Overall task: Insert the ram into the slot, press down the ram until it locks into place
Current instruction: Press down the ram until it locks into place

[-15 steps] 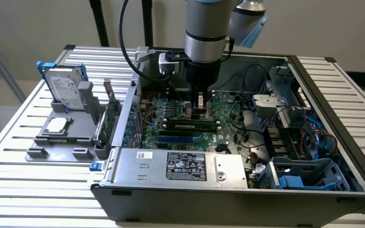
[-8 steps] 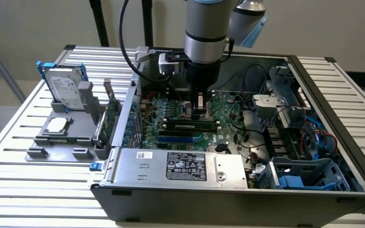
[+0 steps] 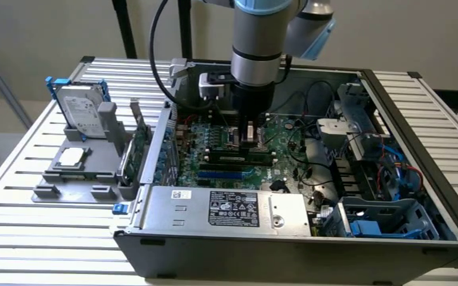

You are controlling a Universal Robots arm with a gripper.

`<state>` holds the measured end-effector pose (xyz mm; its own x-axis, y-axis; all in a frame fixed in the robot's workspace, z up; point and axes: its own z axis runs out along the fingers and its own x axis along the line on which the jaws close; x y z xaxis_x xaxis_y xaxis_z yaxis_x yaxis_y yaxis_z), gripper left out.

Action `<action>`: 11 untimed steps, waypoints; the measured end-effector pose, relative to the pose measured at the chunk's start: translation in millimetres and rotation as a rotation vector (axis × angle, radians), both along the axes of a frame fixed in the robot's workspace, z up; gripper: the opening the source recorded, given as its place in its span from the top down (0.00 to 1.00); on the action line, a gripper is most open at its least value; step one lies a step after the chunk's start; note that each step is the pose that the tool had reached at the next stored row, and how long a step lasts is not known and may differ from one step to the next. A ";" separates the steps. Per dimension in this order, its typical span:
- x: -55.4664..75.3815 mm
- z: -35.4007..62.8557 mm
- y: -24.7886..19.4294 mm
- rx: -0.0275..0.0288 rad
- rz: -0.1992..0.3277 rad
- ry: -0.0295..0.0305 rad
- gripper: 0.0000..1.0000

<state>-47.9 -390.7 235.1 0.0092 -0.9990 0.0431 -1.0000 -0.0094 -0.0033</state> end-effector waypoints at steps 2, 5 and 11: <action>0.0 -3.4 0.2 -0.0001 0.000 0.0011 0.89; -0.1 -7.4 0.2 -0.0005 0.000 0.0034 0.89; 0.6 1.5 0.1 0.0008 -0.002 0.0111 0.89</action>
